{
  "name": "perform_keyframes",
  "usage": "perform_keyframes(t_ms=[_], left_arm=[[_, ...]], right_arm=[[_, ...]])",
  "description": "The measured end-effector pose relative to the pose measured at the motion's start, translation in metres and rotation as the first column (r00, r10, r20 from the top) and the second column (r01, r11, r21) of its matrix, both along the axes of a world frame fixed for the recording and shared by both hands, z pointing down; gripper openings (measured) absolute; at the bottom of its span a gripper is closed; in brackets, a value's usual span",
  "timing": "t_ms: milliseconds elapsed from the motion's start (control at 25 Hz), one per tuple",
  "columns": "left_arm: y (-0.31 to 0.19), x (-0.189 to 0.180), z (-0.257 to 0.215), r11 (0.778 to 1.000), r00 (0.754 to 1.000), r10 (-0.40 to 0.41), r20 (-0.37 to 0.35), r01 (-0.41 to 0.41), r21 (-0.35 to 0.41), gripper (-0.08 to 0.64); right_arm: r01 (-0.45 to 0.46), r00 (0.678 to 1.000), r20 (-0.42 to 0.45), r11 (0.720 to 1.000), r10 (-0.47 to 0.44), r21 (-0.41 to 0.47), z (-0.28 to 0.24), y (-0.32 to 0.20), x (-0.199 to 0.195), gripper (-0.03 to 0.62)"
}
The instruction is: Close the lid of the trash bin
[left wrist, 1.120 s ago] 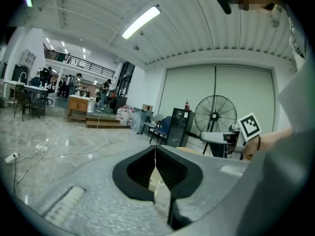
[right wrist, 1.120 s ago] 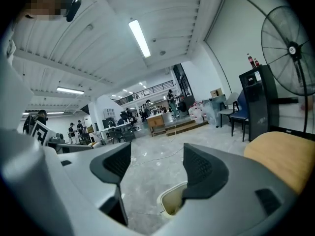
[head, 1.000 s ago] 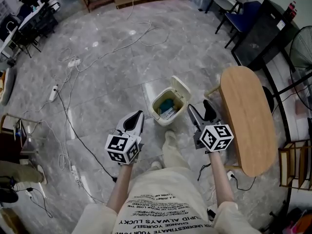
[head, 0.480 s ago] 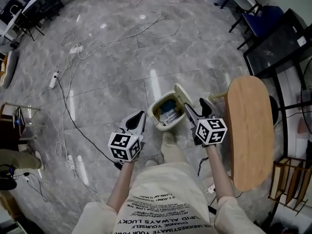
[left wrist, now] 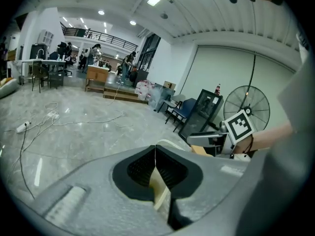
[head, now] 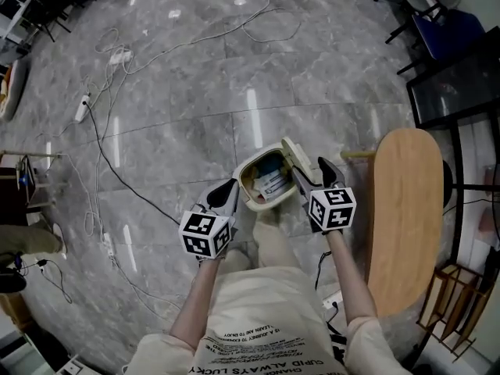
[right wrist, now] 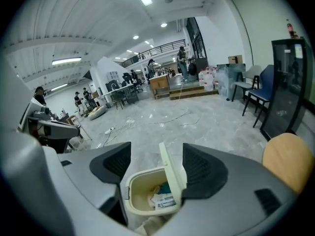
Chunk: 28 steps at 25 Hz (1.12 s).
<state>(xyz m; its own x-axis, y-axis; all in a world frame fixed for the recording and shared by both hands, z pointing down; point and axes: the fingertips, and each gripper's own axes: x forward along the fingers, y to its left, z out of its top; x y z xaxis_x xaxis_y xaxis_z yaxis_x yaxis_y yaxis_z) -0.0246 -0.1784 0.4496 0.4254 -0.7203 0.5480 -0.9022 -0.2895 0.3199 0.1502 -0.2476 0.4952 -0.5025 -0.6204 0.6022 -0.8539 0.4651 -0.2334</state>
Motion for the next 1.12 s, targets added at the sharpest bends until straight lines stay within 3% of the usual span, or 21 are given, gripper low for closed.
perform_keyframes(t_ms=[560, 1120], left_arm=[[-0.007, 0.023, 0.069, 0.990, 0.997, -0.076, -0.002, 0.075, -0.120, 0.023], [0.013, 0.027, 0.102, 0.982, 0.993, -0.116, -0.028, 0.111, -0.152, 0.023]], right_arm=[[0.124, 0.974, -0.189, 0.992, -0.128, -0.033, 0.065, -0.006, -0.007, 0.316], [0.230, 0.896, -0.398, 0.972, -0.196, 0.041, 0.077, 0.009, -0.028, 0.314]])
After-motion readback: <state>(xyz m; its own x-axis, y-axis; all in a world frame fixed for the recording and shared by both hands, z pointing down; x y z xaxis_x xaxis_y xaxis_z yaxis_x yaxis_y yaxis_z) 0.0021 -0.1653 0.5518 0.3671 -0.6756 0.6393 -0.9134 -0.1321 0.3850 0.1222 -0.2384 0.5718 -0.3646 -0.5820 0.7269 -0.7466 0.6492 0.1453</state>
